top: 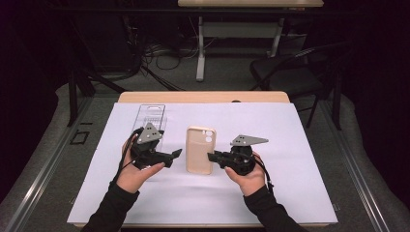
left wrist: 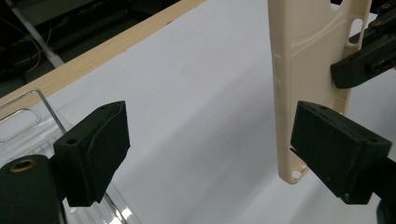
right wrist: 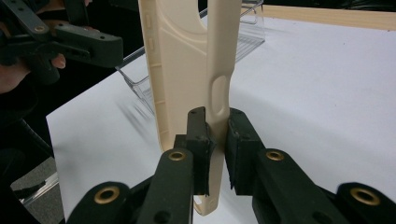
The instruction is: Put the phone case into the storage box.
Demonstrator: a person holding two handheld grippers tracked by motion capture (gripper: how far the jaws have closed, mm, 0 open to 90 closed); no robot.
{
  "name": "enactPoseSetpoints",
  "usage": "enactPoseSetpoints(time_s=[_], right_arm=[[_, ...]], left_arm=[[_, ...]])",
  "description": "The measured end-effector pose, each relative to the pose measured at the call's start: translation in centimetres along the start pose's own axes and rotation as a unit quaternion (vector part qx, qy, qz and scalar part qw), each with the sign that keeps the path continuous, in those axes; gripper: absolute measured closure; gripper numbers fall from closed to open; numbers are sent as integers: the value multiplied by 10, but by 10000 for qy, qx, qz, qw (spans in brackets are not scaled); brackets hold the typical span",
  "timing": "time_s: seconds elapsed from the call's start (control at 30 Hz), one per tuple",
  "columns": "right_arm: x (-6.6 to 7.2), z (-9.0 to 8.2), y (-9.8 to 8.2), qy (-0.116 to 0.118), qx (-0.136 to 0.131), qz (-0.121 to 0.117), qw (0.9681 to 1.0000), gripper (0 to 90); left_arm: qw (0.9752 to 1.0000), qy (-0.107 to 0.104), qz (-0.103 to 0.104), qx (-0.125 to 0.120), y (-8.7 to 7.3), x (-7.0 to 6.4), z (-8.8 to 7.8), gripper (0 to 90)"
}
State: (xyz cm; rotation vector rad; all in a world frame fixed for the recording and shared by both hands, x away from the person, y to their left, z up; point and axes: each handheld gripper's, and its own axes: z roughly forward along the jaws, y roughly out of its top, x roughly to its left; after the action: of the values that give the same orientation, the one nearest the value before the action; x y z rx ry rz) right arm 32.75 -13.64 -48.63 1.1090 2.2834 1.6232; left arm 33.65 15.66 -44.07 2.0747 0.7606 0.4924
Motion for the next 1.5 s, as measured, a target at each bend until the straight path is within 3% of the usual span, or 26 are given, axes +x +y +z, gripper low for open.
enactPoseSetpoints(time_s=[0.23, 0.93, 1.5], right_arm=[[4, 3, -2, -20, 74, 3, 10000, 812], [21, 10, -4, -76, 230, -287, 9993, 812], [26, 12, -5, -148, 312, -476, 9983, 811]], left_arm=[[9999, 73, 83, -47, 4, -4, -6, 121], [9990, 235, 355, -129, 11, -15, -15, 145], [9971, 395, 620, -176, 14, -19, -20, 167]])
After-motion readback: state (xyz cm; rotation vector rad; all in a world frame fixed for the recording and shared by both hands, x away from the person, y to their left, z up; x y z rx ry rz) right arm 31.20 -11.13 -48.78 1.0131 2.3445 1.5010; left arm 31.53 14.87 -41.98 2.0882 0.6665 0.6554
